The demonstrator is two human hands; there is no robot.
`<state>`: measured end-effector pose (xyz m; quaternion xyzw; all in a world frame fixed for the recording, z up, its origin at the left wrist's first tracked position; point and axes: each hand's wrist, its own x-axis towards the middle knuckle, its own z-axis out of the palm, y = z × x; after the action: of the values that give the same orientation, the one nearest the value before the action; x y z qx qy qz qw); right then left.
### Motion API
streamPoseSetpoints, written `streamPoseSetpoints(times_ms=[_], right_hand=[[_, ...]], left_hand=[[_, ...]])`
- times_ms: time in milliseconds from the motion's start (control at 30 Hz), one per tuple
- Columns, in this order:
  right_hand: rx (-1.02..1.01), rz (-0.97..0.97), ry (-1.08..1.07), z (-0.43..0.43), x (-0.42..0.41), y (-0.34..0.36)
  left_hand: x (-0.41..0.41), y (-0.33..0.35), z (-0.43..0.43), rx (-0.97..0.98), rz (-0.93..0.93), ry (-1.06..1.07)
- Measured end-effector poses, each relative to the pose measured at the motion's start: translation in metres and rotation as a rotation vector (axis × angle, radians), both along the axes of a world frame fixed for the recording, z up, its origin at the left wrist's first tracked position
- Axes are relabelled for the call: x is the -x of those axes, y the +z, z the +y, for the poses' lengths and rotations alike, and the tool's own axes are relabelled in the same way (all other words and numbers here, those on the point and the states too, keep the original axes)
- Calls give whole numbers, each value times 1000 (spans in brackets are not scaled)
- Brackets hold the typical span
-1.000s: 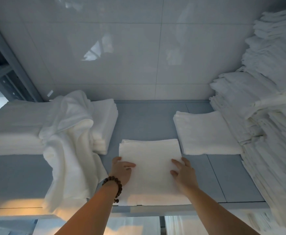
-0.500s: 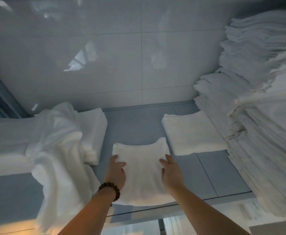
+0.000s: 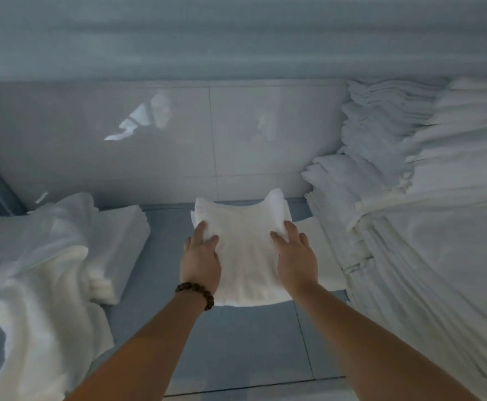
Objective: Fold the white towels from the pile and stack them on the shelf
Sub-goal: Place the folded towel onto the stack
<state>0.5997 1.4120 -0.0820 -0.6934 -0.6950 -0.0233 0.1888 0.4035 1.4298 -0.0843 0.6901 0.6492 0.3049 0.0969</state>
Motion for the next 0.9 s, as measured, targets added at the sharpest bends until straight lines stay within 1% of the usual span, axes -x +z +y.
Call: streamPoseSetpoints(times_ms=[200, 300, 400, 533, 600, 633, 700, 767, 800, 833, 900], right_hand=[[10, -66, -27, 26, -90, 9], [16, -85, -31, 42, -117, 3], [14, -95, -43, 59, -131, -9], [42, -99, -59, 75, -141, -34], [119, -138, -49, 77, -146, -53], [183, -157, -50, 78, -149, -63], [292, -125, -86, 74, -152, -77], [287, -164, -68, 68, -150, -88], [271, -198, -31, 65, -146, -91], [269, -203, 14, 62, -140, -94], [345, -166, 80, 57, -129, -99]], left_hand=[[-87, -6, 30, 8, -14, -29], [-110, -17, 47, -3, -4, -32], [-123, -30, 67, 30, -5, -42], [-134, -52, 86, 126, 3, -47], [-137, -67, 86, 251, 18, -60], [-138, -74, 85, 332, 46, -62], [-142, -85, 78, 432, 211, -48], [-148, -92, 69, 369, 408, -54], [-151, -96, 63, 314, 467, -78], [-154, -100, 59, 281, 496, -117], [-158, -109, 51, 327, 516, -194]])
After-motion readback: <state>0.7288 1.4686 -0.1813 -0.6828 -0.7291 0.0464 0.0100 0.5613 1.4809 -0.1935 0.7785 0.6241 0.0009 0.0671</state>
